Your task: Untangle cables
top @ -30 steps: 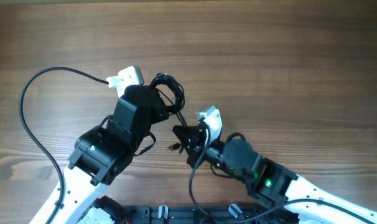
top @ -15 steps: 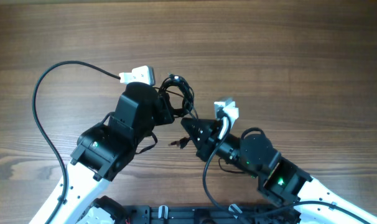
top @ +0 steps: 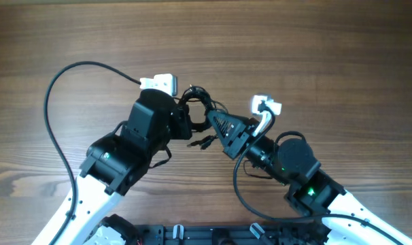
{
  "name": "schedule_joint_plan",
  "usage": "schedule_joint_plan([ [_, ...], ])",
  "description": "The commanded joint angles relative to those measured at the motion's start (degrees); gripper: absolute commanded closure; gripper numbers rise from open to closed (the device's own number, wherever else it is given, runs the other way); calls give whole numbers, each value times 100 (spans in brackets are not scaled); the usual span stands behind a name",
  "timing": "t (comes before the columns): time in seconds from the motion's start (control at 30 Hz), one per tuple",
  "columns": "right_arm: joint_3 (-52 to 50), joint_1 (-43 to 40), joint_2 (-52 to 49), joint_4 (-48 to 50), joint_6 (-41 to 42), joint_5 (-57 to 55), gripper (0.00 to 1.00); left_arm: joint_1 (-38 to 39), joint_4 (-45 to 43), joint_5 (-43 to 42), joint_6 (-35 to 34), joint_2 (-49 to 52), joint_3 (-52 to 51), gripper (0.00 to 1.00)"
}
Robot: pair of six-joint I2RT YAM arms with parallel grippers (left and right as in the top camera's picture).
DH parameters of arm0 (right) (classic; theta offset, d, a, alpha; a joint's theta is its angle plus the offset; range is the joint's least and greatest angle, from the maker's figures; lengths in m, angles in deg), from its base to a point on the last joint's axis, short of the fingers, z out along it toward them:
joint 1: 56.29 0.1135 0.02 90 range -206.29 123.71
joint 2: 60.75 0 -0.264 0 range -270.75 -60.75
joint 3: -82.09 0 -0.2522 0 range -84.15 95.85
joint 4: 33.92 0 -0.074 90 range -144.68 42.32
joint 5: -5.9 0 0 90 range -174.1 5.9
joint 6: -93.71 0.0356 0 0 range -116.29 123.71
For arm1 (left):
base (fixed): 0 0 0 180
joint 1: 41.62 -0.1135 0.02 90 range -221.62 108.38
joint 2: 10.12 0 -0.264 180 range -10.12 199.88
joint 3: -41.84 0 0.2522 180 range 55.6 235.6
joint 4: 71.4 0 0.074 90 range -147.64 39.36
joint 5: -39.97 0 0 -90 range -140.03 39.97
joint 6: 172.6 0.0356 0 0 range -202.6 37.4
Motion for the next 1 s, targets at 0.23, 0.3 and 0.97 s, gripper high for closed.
schedule_joint_plan([
  [0.23,22,-258,68,66,970,-726,95,-20,103,-400,437,505,35,96],
  [0.3,22,-258,13,63,1231,-975,95,-20,105,-466,284,505,35,96],
  [0.97,22,-256,-619,1263,-1818,-1799,95,-20,260,-861,216,505,35,96],
])
